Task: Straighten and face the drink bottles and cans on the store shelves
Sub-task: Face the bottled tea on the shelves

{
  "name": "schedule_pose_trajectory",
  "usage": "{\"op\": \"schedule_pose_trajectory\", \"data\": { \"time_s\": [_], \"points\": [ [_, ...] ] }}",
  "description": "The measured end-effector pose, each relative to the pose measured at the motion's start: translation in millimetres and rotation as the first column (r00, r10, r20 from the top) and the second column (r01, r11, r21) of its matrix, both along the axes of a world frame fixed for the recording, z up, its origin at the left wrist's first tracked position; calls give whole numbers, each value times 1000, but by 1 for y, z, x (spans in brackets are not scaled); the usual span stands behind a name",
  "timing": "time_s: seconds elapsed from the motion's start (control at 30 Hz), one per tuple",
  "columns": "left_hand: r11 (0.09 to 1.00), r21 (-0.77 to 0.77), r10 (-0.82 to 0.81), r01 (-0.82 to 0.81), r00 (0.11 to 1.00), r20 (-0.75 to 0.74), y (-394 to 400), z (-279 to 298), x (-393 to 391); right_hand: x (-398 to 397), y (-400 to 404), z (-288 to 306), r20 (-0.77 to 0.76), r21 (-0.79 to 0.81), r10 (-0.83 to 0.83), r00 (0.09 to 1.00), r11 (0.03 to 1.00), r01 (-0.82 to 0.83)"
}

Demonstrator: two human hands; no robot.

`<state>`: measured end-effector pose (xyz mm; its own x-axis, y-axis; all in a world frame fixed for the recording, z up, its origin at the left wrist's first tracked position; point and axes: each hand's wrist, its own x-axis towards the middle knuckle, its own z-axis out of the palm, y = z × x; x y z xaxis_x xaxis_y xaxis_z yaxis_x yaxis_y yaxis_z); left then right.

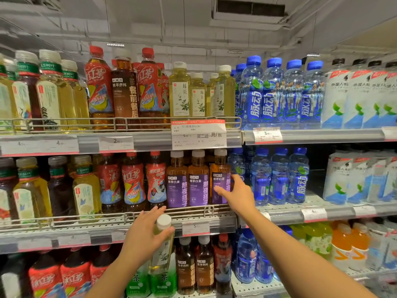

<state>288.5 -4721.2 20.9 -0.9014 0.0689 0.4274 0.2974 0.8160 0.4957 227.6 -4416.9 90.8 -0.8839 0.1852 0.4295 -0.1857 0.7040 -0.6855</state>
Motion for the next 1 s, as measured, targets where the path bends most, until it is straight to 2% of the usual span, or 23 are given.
{"op": "schedule_pose_trajectory", "data": {
  "time_s": [0.13,0.23,0.4,0.5,0.67,0.73,0.8,0.87,0.93,1.0],
  "points": [
    [1000,0,14,-14,1000,4,1,1,0,1,9,7,39,-69,144,989,988,-141],
    [1000,4,27,-27,999,22,0,1,-1,4,10,10,60,-69,191,980,980,-186],
    [999,-22,47,-46,998,41,7,11,7,9,2,18,97,113,138,986,982,-148],
    [999,-30,33,-31,998,57,5,14,9,15,3,18,144,140,160,977,974,-180],
    [999,-45,12,-8,995,96,4,29,11,44,-5,14,-79,186,28,996,982,-13],
    [1000,-30,2,0,998,61,8,39,17,53,-9,16,-97,178,36,995,984,-19],
    [1000,25,-16,16,1000,-10,16,47,25,61,-10,22,-95,147,110,989,984,-95],
    [996,84,-21,27,998,-67,29,58,33,74,-10,31,-45,96,264,963,961,-259],
    [990,125,-51,64,993,-102,42,71,39,88,-12,39,72,94,457,887,882,-462],
    [976,177,-100,124,985,-138,54,87,44,100,-16,42,175,147,553,815,803,-577]
  ]
}}
